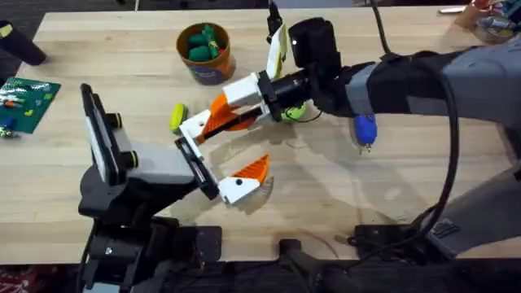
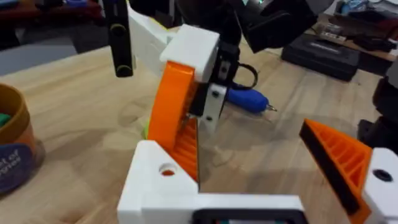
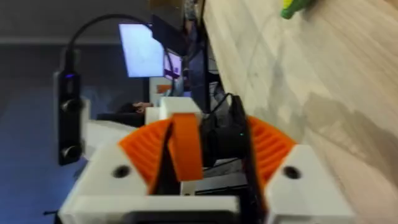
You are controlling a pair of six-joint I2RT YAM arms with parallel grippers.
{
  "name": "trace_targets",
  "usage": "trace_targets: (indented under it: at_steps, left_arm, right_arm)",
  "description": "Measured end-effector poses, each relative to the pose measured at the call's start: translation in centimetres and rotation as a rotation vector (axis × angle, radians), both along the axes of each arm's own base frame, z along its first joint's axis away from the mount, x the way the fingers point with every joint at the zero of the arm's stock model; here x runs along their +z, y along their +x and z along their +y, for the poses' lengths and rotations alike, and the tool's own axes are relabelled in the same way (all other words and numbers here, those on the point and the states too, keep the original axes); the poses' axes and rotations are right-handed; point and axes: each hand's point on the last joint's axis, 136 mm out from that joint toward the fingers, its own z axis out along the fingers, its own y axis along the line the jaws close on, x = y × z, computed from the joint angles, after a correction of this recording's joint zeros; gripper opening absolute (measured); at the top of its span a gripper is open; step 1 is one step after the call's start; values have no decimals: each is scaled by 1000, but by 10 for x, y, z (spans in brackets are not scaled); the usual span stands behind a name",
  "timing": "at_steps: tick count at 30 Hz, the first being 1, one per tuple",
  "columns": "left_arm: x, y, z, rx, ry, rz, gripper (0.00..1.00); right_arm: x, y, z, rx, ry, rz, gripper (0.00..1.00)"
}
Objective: Pick up the gripper from the table and insert it into the empty holder that is missing its gripper. Then pick up a screw, insert it into the mounting hole, and use the screwdriver to tighten it. Finally, clean up the table by picking up the vegetable and placing it into the bucket.
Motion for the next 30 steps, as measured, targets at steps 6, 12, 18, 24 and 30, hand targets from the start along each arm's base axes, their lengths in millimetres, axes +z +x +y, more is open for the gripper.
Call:
trace_targets:
  at_steps: [6, 12, 18, 24, 30]
  left_arm:
    - [1, 2, 2, 17, 13, -27, 987]
    - [2, 3, 2, 20, 16, -31, 987]
    - [2, 2, 2, 17, 17, -34, 987]
    - [1, -10, -7, -64, 11, -27, 987]
    - [1, -15, -10, -100, 8, -24, 987]
  right_arm:
    - [-7, 4, 0, -32, -24, -5, 960]
    - [-7, 5, 0, -35, -26, -6, 993]
    - [-7, 4, -1, -30, -23, -4, 993]
    - [-5, 11, -5, -44, -15, -8, 993]
    - [-5, 17, -10, -63, -16, -4, 992]
